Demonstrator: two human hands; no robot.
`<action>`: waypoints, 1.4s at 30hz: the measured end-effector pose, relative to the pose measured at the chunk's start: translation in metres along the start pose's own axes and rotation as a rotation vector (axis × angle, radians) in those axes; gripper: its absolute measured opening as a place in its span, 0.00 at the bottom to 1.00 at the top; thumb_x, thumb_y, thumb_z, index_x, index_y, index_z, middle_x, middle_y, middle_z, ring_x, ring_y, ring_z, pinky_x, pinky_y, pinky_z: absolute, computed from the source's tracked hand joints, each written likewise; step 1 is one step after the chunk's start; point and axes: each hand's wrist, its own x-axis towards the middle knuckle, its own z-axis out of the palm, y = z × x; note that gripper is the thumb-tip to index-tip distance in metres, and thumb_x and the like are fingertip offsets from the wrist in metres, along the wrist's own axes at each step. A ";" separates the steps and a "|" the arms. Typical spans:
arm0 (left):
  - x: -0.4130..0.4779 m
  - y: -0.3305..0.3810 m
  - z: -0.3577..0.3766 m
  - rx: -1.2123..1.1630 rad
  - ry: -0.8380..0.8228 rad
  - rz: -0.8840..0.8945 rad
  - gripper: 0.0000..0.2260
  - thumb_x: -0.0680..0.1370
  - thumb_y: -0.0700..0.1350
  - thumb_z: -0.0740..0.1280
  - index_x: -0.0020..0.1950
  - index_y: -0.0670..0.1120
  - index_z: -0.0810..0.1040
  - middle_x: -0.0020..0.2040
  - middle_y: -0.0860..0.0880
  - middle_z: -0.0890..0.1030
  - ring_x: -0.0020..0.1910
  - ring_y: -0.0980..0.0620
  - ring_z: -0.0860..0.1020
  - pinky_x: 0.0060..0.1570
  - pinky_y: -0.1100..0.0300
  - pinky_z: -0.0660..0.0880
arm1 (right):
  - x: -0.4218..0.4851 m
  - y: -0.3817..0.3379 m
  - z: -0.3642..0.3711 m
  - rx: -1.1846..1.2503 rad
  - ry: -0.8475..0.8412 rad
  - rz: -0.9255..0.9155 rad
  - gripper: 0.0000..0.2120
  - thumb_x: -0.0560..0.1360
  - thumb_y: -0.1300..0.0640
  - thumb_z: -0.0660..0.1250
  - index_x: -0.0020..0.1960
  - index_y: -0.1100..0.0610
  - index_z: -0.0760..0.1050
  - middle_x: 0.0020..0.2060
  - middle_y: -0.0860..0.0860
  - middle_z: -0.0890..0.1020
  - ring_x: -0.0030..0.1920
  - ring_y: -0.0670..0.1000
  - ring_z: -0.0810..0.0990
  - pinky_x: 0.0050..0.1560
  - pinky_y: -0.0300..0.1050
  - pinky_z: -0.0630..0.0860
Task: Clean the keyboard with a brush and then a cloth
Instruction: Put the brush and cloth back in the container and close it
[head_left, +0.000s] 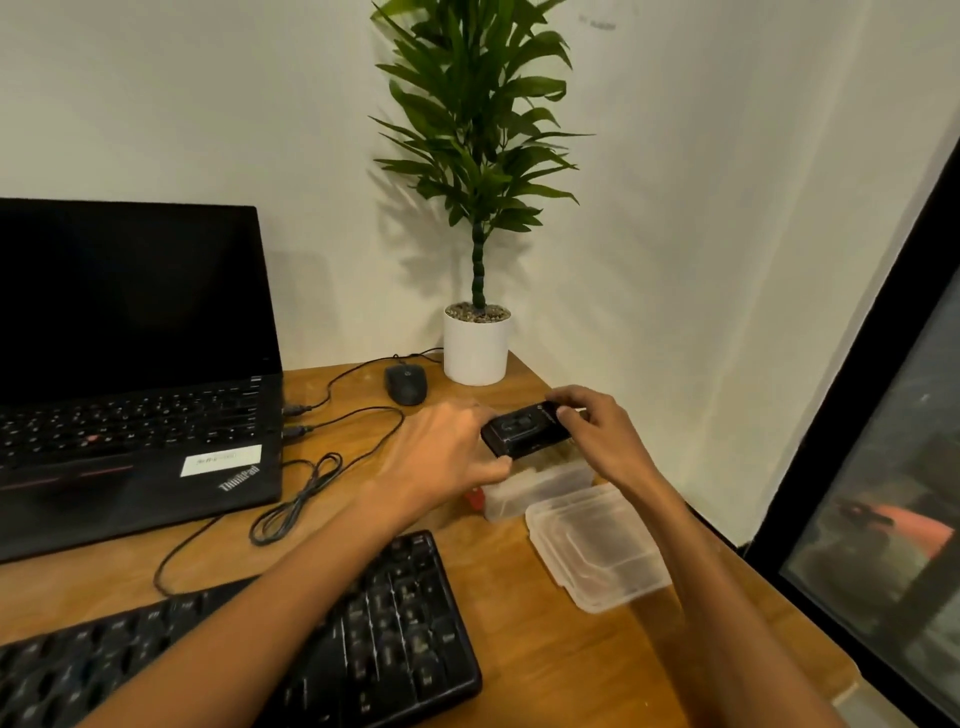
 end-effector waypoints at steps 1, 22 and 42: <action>0.003 0.000 0.003 0.020 -0.028 -0.022 0.16 0.67 0.55 0.67 0.50 0.48 0.78 0.44 0.51 0.79 0.41 0.50 0.77 0.33 0.57 0.73 | 0.003 0.003 0.004 -0.026 -0.025 0.016 0.13 0.79 0.62 0.57 0.60 0.58 0.76 0.56 0.54 0.79 0.55 0.51 0.76 0.53 0.39 0.71; 0.010 0.009 0.016 -0.081 -0.196 -0.242 0.15 0.69 0.56 0.71 0.49 0.47 0.78 0.37 0.52 0.76 0.40 0.51 0.76 0.29 0.60 0.67 | -0.001 0.016 0.024 -0.404 -0.019 -0.039 0.12 0.79 0.55 0.60 0.50 0.58 0.81 0.43 0.53 0.83 0.41 0.48 0.77 0.36 0.36 0.67; -0.055 0.033 0.026 0.019 -0.008 0.616 0.15 0.72 0.43 0.70 0.58 0.46 0.79 0.57 0.47 0.81 0.57 0.50 0.78 0.57 0.57 0.74 | -0.069 0.038 -0.035 -0.262 0.124 -0.112 0.12 0.78 0.56 0.62 0.57 0.58 0.79 0.53 0.53 0.82 0.51 0.49 0.78 0.49 0.38 0.71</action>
